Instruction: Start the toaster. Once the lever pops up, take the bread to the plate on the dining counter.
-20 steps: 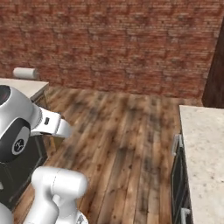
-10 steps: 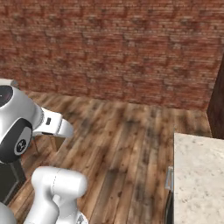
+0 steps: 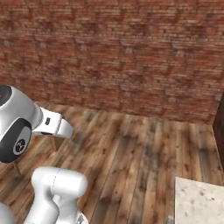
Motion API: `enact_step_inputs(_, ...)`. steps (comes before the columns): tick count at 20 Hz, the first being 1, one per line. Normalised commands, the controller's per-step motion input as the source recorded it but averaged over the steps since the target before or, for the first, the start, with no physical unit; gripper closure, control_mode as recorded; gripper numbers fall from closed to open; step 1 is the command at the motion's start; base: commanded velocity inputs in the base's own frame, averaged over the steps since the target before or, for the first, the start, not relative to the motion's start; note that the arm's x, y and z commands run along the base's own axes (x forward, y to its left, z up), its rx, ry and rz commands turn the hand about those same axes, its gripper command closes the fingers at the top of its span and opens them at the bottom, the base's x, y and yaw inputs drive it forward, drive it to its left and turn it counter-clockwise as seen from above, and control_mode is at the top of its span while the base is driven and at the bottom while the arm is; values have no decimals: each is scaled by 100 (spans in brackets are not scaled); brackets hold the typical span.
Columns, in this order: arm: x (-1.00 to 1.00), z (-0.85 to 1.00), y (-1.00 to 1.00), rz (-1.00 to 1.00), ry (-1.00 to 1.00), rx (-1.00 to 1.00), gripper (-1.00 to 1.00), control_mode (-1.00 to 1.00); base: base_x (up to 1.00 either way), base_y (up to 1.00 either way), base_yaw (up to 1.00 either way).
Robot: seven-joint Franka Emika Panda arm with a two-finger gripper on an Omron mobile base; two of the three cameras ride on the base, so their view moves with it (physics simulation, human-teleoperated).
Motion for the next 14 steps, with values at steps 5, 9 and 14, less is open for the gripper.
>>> enact_step_inputs(5,0,0,0,0,0,0,100,100,100,0,8)
enact_step_inputs(9,0,0,0,0,0,0,100,100,100,0,10)
enact_step_inputs(14,0,0,0,0,0,0,100,100,100,-7,41)
